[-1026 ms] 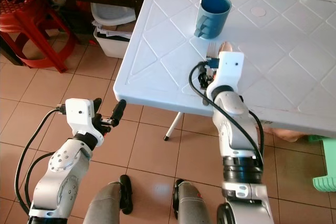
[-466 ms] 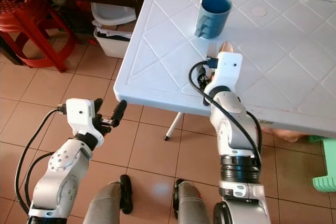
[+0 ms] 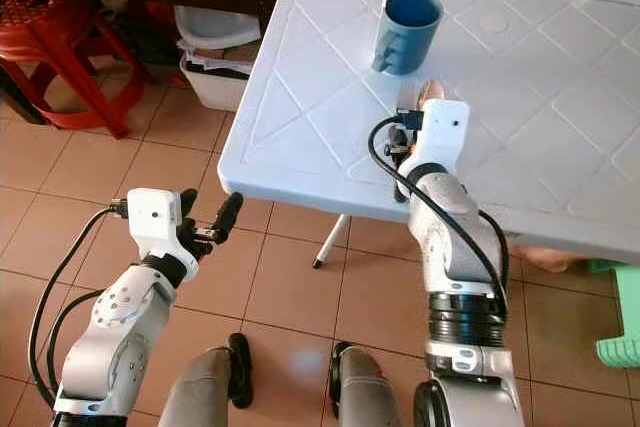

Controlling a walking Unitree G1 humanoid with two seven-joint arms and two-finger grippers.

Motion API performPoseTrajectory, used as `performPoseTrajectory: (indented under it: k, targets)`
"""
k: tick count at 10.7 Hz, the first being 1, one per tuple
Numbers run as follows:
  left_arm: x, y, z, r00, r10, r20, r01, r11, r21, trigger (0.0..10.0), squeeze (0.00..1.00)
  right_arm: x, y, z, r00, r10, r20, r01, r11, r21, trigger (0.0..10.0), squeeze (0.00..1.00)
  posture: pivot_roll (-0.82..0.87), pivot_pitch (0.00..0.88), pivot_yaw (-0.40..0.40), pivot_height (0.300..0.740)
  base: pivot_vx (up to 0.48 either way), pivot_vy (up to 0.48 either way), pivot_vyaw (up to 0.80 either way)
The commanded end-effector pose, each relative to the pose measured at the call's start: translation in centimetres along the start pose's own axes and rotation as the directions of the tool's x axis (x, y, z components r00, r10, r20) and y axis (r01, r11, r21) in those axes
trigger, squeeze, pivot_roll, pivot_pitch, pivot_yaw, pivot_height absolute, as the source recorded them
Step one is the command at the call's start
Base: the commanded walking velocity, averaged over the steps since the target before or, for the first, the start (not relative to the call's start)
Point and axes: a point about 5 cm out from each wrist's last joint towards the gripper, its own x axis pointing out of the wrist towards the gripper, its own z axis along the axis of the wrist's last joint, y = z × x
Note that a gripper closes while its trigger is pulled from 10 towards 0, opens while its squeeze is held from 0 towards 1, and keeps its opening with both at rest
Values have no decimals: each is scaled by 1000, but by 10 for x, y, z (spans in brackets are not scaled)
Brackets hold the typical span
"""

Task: Setting the table

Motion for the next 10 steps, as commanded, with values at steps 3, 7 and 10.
performPoseTrajectory:
  k: [3,7,10]
  targets:
    - [-4,-5,-4,997,-70,-28,69,996,-48,10000,0,-1,-9,-40,978,-19,-206,26,999,29,0,0,-50,282,18,740,0,0,0]
    - [-8,-20,2,973,-230,4,229,968,-99,10000,0,-5,-9,-49,970,-34,-240,53,996,73,0,0,-53,282,12,740,0,0,0]
    - [0,0,5,998,-67,11,68,997,-39,10000,0,-7,1,-29,996,-5,-85,16,992,123,0,0,-54,278,10,740,0,0,0]
